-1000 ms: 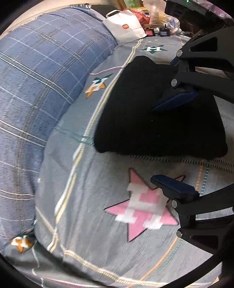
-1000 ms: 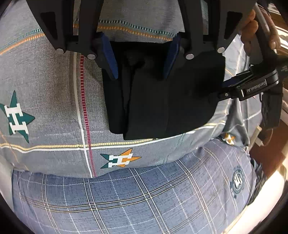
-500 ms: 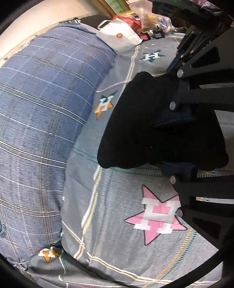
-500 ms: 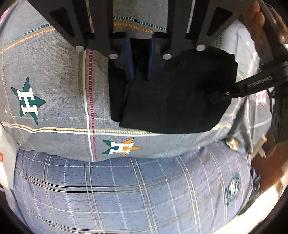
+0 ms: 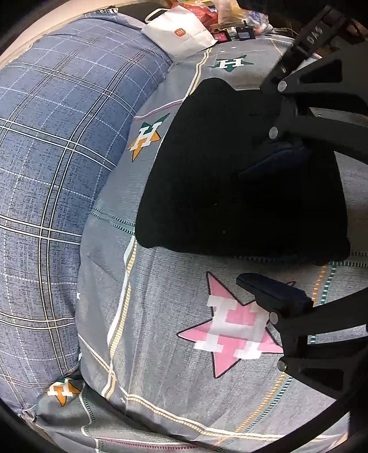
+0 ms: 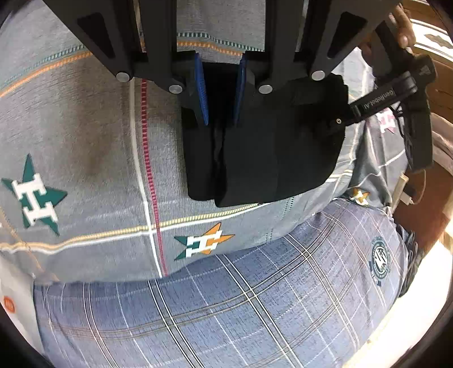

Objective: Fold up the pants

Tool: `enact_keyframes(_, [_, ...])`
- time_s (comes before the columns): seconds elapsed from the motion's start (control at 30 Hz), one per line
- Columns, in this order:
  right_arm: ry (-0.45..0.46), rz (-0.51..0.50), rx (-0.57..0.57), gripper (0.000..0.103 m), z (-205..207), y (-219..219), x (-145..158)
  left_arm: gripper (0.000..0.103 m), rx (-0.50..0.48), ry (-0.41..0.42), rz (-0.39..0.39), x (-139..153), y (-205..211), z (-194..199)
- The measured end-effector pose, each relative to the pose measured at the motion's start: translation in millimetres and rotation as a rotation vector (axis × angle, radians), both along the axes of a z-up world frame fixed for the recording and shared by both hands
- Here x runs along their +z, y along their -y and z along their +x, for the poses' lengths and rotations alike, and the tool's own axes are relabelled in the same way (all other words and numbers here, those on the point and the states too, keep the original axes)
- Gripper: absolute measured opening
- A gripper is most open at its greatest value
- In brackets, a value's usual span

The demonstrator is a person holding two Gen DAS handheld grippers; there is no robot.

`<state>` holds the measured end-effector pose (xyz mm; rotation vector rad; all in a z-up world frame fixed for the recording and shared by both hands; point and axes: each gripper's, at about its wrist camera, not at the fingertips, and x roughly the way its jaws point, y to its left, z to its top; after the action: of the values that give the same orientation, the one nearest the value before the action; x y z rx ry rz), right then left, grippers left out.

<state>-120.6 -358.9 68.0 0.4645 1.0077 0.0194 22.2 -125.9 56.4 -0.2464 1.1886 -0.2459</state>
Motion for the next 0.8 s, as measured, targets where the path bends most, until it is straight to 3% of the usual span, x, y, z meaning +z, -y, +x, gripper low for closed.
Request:
enact_keyframes(0.17, [-0.002,-0.031,0.008,0.024,0,-7,1,0.072,0.004,-0.022,-0.013,-1,-1,1])
enact_keyframes(0.37, [0.078,-0.117,-0.036,0.026,-5,-1,18,0.073,0.002,-0.014,0.002,2,1,0])
enact_keyframes(0.43, [0.081,-0.103,-0.058,0.052,-5,5,18,0.073,0.003,-0.022,-0.007,1,0,0])
enact_keyframes(0.47, [0.077,-0.094,-0.073,0.075,-4,8,15,0.073,0.004,-0.026,-0.010,1,-1,1])
enact_keyframes(0.7, [-0.066,0.010,-0.052,0.077,7,17,-13,0.073,-0.001,-0.025,-0.007,0,0,0])
enact_keyframes(0.8, [-0.070,0.050,-0.048,0.077,7,16,-17,0.073,-0.007,-0.021,-0.007,-1,3,-1])
